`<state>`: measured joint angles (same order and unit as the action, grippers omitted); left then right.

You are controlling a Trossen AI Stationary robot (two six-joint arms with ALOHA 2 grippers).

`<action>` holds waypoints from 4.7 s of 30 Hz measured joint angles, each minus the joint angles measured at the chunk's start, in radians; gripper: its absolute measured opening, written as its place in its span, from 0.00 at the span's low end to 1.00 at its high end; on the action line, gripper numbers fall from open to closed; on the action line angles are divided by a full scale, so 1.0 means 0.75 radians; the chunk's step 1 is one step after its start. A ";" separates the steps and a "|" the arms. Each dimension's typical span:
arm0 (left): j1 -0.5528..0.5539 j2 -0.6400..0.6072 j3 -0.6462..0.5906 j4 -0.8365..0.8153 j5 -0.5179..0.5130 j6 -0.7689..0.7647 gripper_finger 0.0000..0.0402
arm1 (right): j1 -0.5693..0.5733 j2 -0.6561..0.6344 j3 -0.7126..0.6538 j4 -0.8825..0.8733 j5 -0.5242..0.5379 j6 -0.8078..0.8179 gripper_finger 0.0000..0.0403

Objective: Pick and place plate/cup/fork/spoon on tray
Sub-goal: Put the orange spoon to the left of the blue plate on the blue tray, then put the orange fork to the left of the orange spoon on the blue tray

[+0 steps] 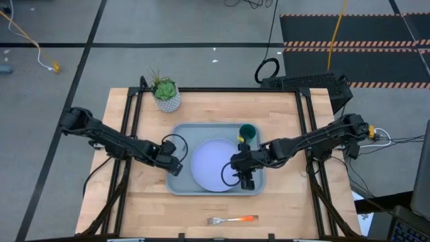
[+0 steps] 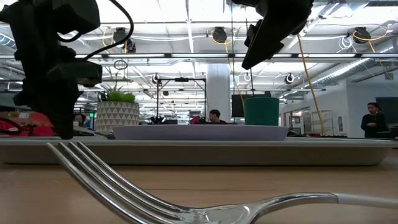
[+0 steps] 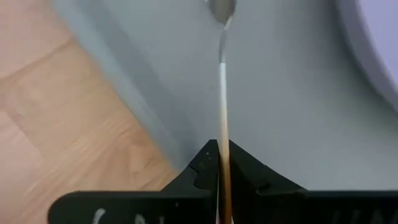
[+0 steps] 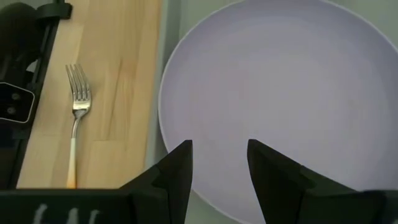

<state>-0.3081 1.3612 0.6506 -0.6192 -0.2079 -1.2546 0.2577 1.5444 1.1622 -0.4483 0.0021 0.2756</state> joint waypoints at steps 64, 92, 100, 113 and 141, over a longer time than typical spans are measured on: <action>-0.122 -0.270 0.106 0.909 -0.233 1.297 0.37 | 0.248 0.001 0.002 -0.396 0.072 0.134 0.36; -0.275 0.793 1.306 0.275 0.201 1.313 0.37 | 0.644 -0.004 0.001 -1.216 0.310 0.872 0.36; -0.269 0.947 1.496 0.039 0.255 1.151 0.37 | 0.726 -0.096 -0.025 -1.332 0.601 1.050 0.36; -0.297 1.077 1.499 0.301 0.263 1.112 0.37 | 0.751 -0.437 -0.409 -1.194 0.478 1.378 0.36; -0.334 1.251 1.497 0.218 0.193 1.155 0.37 | 0.750 -0.621 -0.626 -0.785 0.372 1.482 0.36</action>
<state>-0.5584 2.2995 1.7737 -0.4555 -0.0631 -0.3879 0.8204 1.0790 0.6926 -1.0369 0.2813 1.3872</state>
